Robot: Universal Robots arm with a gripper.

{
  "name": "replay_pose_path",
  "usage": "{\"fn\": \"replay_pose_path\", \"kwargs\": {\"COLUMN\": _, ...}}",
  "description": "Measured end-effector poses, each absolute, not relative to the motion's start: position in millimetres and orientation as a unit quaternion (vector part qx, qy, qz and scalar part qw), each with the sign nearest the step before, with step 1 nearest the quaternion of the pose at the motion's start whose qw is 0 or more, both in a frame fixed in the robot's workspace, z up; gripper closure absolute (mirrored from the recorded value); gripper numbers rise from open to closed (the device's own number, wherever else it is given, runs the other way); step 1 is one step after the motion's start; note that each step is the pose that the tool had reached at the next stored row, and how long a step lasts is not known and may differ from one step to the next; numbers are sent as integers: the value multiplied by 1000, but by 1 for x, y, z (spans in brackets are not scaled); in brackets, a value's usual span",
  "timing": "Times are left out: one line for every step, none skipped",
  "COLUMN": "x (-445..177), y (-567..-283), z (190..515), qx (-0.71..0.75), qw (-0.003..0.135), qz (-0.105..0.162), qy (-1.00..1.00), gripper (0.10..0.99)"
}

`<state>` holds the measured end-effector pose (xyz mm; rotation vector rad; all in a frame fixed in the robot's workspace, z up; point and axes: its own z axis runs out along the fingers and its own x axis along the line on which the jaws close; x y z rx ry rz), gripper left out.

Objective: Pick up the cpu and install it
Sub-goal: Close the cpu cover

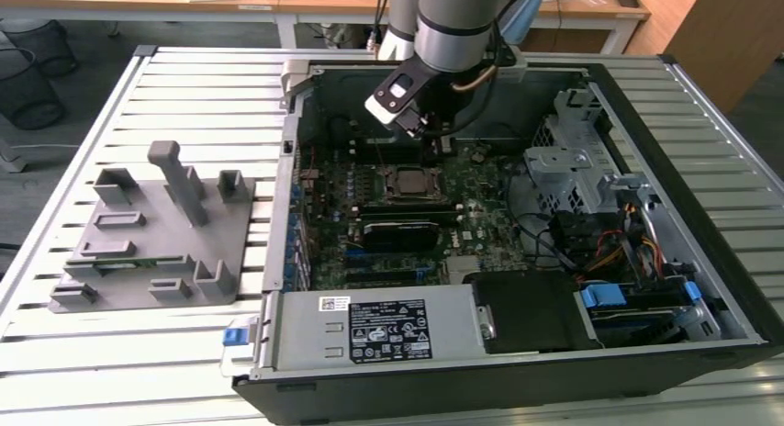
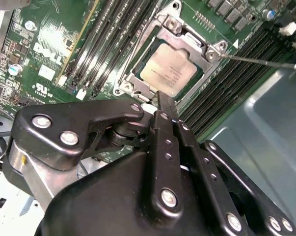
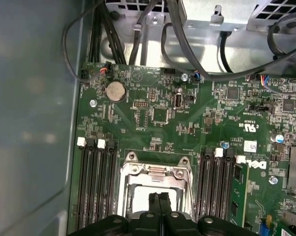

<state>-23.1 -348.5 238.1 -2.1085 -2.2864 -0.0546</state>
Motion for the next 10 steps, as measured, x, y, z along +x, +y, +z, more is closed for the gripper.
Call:
{"fn": "replay_pose_path", "kwargs": {"x": -24, "y": -349, "z": 238, "qx": -675, "qw": 16, "qz": -17, "qy": -738, "gripper": 980}}
{"fn": "replay_pose_path", "kwargs": {"x": -25, "y": -350, "z": 238, "qx": -673, "qw": 16, "qz": -17, "qy": -739, "gripper": 980}}
{"fn": "replay_pose_path", "kwargs": {"x": -25, "y": -350, "z": 237, "qx": -672, "qw": 16, "qz": -18, "qy": -740, "gripper": 980}}
{"fn": "replay_pose_path", "kwargs": {"x": -26, "y": -350, "z": 237, "qx": -671, "qw": 16, "qz": -17, "qy": -741, "gripper": 980}}
{"fn": "replay_pose_path", "kwargs": {"x": -27, "y": -350, "z": 237, "qx": -671, "qw": 16, "qz": -17, "qy": -741, "gripper": 980}}
{"fn": "replay_pose_path", "kwargs": {"x": -28, "y": -350, "z": 237, "qx": -671, "qw": 16, "qz": -17, "qy": -741, "gripper": 980}}
{"fn": "replay_pose_path", "kwargs": {"x": -29, "y": -350, "z": 236, "qx": -671, "qw": 16, "qz": -17, "qy": -741, "gripper": 980}}
{"fn": "replay_pose_path", "kwargs": {"x": -30, "y": -350, "z": 236, "qx": -671, "qw": 16, "qz": -17, "qy": -741, "gripper": 980}}
{"fn": "replay_pose_path", "kwargs": {"x": -31, "y": -350, "z": 235, "qx": -671, "qw": 16, "qz": -17, "qy": -741, "gripper": 980}}
{"fn": "replay_pose_path", "kwargs": {"x": -32, "y": -350, "z": 235, "qx": -671, "qw": 16, "qz": -17, "qy": -741, "gripper": 980}}
